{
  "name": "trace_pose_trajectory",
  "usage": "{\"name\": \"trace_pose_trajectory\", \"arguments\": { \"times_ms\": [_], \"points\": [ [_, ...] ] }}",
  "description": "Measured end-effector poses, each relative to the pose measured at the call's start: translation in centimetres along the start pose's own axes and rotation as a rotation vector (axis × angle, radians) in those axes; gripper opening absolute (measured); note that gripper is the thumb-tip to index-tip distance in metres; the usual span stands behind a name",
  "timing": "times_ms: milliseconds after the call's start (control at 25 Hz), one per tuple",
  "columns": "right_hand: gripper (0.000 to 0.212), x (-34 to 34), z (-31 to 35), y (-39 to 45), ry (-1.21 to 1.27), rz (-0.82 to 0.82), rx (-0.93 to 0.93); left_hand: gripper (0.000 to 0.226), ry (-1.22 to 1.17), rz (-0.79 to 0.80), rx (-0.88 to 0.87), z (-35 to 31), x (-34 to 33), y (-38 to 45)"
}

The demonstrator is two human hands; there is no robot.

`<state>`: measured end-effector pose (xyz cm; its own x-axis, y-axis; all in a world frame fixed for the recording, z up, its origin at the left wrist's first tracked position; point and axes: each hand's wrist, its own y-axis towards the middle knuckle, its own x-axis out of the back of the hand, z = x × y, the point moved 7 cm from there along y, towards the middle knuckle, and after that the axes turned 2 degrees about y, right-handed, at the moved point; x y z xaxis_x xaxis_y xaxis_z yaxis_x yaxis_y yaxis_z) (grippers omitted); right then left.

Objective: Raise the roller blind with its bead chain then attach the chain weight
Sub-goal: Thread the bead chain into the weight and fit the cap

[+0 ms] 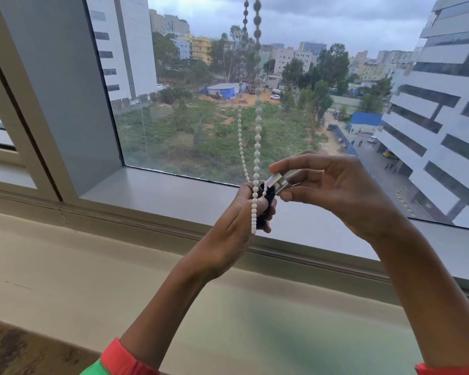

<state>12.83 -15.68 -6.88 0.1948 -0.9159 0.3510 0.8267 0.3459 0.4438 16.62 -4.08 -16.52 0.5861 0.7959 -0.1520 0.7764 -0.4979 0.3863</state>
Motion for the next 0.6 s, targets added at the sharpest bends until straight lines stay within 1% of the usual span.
{"name": "trace_pose_trajectory", "arguments": {
  "times_ms": [80,160,320,520,600],
  "points": [
    [0.039,-0.1,0.4,0.1,-0.056,0.012,0.014,0.022,0.039,-0.027,0.026,0.0,0.0,0.0],
    [0.040,-0.2,0.8,0.3,-0.122,0.022,0.025,0.023,0.066,-0.024,0.030,-0.3,-0.1,-0.2],
    [0.036,-0.3,1.6,0.8,-0.201,0.057,0.041,0.020,0.075,0.080,0.016,-1.4,-0.8,-1.3],
    [0.034,-0.3,2.2,1.2,-0.219,0.049,0.064,0.022,-0.022,0.055,0.029,-2.4,-1.2,-1.4],
    [0.036,-0.3,2.4,1.4,-0.243,0.055,0.074,0.022,-0.042,0.077,0.028,-2.4,-1.1,-1.4]
  ]
}}
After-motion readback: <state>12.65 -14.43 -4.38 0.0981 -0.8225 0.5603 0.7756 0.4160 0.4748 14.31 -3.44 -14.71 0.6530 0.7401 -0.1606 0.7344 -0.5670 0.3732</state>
